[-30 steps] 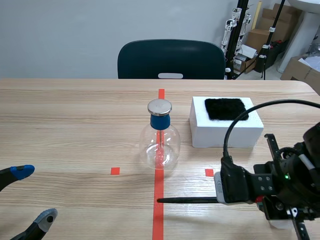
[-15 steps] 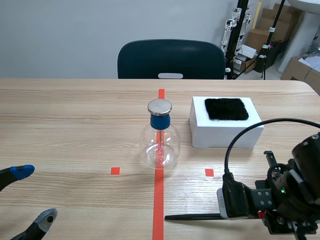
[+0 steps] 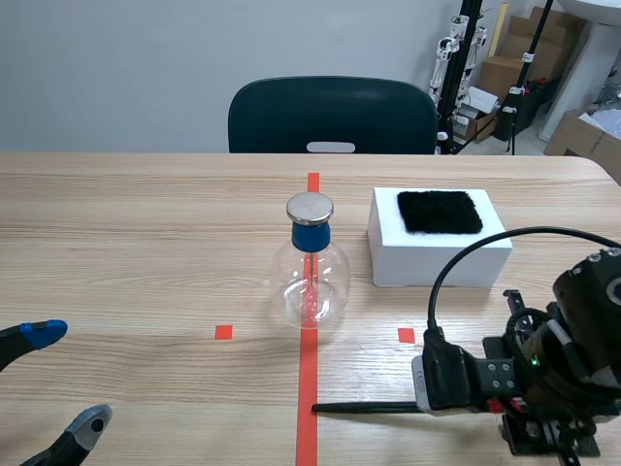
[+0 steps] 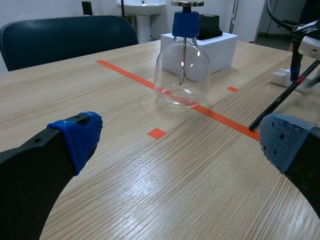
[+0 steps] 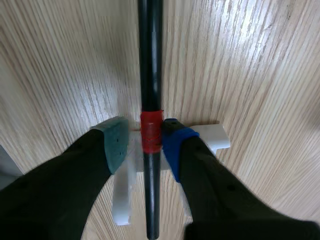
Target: Do the electroscope experiment. put the rod down on the box
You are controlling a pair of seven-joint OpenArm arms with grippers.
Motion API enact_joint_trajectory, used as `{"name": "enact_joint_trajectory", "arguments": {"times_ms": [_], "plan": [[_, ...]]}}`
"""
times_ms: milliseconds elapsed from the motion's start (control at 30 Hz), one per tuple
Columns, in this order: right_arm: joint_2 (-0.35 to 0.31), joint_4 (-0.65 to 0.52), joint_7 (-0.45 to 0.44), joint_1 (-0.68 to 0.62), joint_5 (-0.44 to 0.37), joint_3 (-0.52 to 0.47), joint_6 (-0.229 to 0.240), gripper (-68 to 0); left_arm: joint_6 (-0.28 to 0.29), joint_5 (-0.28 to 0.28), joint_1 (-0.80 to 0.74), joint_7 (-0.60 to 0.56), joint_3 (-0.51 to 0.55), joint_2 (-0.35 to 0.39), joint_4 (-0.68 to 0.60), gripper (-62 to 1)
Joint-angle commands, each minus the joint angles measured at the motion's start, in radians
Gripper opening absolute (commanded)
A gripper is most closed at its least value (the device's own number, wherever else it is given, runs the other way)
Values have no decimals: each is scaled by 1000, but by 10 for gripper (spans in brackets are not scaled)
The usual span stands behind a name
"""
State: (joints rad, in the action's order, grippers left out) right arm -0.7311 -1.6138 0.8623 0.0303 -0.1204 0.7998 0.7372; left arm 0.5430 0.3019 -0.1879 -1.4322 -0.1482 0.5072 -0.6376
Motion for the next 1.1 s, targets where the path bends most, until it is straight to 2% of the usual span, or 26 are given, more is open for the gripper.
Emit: {"name": "enact_joint_trajectory", "arguments": {"times_ms": [0,133,267,1067], "plan": [[-6,-9,0,19,5,-18,8,-324,-2,-10,3,-14,10,11,-11,14],[-6,-9,0,19,5,-18,8,-118,-2,-10,3,-14,10,11,-11,14],[-6,-9,0,19,5,-18,8,1,-2,-10,3,-14,10,11,-11,14],[-6,-9,0,19,5,-18,8,4,-2,-10,3,-14,10,11,-11,14]]}}
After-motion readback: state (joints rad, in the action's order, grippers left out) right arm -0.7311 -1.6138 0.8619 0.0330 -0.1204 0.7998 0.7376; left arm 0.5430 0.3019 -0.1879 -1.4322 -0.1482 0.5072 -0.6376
